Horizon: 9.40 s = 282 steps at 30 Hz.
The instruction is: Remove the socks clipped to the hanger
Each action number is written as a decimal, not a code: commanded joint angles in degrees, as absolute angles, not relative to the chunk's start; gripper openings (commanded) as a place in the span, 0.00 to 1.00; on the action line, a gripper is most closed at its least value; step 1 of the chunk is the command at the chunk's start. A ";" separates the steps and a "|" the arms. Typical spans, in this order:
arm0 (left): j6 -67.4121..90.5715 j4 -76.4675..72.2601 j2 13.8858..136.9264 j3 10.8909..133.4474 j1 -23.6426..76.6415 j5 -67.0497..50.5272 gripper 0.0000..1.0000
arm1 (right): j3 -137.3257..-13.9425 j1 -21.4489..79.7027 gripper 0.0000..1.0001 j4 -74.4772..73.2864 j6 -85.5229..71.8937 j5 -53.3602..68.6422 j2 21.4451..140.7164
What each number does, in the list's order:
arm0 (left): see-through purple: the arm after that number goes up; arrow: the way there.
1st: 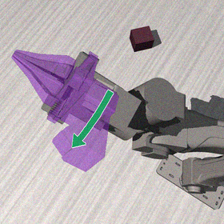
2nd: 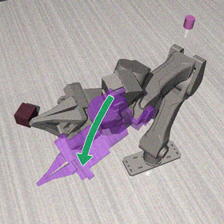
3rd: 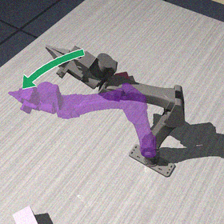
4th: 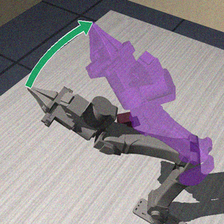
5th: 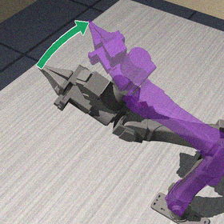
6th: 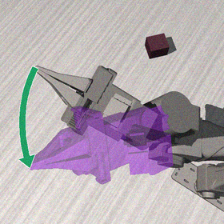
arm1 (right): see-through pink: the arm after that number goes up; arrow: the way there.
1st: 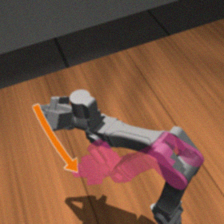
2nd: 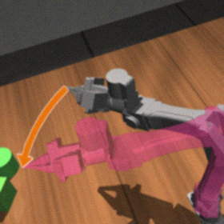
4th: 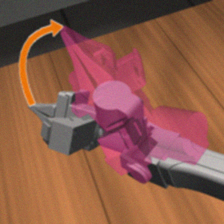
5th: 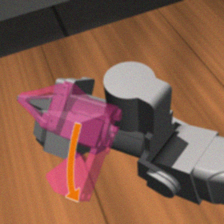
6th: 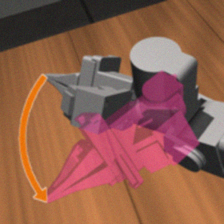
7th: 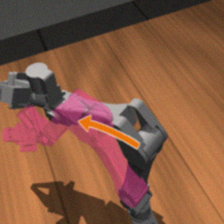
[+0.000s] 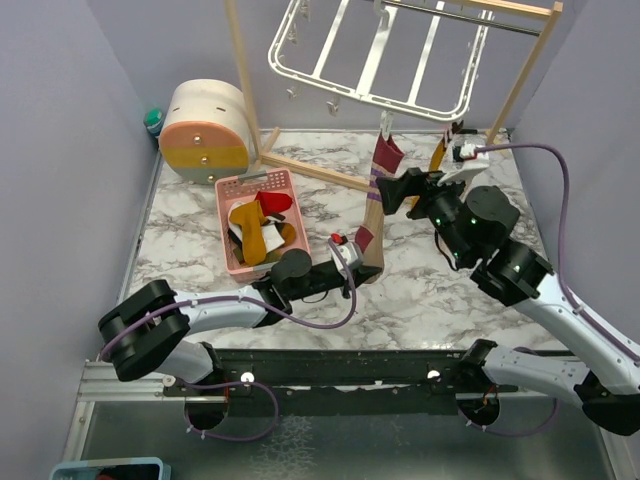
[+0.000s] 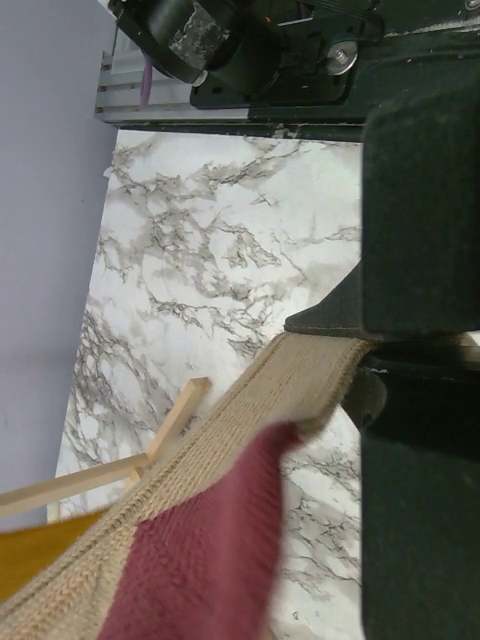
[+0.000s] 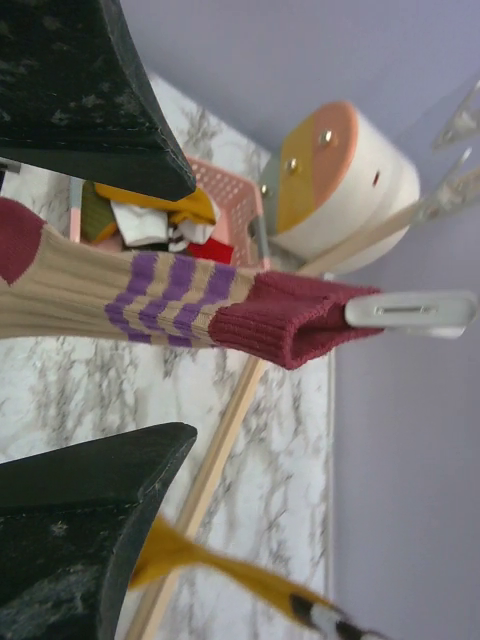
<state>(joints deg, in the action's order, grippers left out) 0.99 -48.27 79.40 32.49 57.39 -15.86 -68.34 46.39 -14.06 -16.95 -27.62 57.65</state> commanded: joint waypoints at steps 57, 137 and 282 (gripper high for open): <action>1.46 -39.28 81.22 37.76 59.45 -10.79 0.00 | -60.20 40.25 1.00 7.60 -14.28 18.21 53.67; 3.51 -32.08 76.90 38.76 60.12 -11.47 0.00 | -58.77 16.95 0.71 85.78 -65.99 26.90 91.83; -4.05 -49.45 108.27 65.73 48.76 -6.75 0.64 | -59.11 18.11 0.01 73.41 -62.37 31.03 83.83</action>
